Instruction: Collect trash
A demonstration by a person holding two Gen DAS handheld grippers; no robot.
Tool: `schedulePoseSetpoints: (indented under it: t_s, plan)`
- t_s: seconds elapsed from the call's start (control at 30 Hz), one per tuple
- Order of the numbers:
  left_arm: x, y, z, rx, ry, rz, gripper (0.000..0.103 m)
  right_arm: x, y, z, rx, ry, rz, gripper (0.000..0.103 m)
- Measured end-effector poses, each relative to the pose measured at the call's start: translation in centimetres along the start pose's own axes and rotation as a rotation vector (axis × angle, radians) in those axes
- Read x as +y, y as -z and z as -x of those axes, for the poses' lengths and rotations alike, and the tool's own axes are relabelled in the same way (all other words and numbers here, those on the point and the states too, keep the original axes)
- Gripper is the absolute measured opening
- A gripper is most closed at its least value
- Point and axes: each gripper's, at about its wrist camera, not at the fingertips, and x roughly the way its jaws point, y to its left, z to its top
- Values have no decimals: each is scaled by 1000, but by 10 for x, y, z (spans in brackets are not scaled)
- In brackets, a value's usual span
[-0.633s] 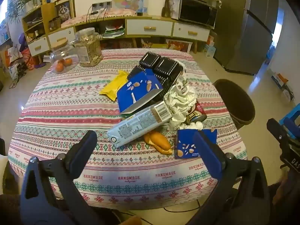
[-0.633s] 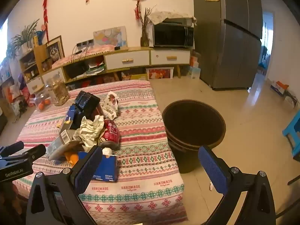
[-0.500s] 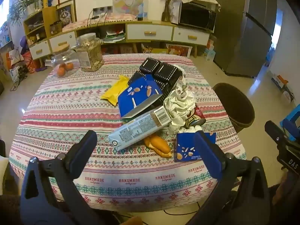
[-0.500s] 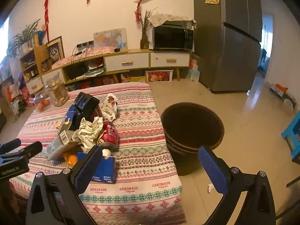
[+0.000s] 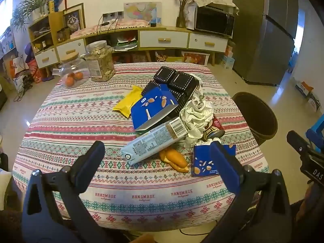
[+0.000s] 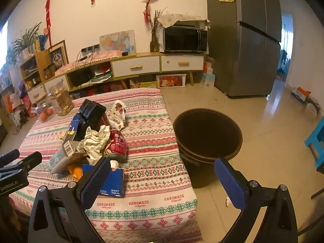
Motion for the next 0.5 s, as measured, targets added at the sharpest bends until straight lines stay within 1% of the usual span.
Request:
schedulePoseSetpoints:
  t_s: [0.5]
  plan:
    - [3,1,-3,-1,-4,7,102,7,-1,4,-24,28,40,103]
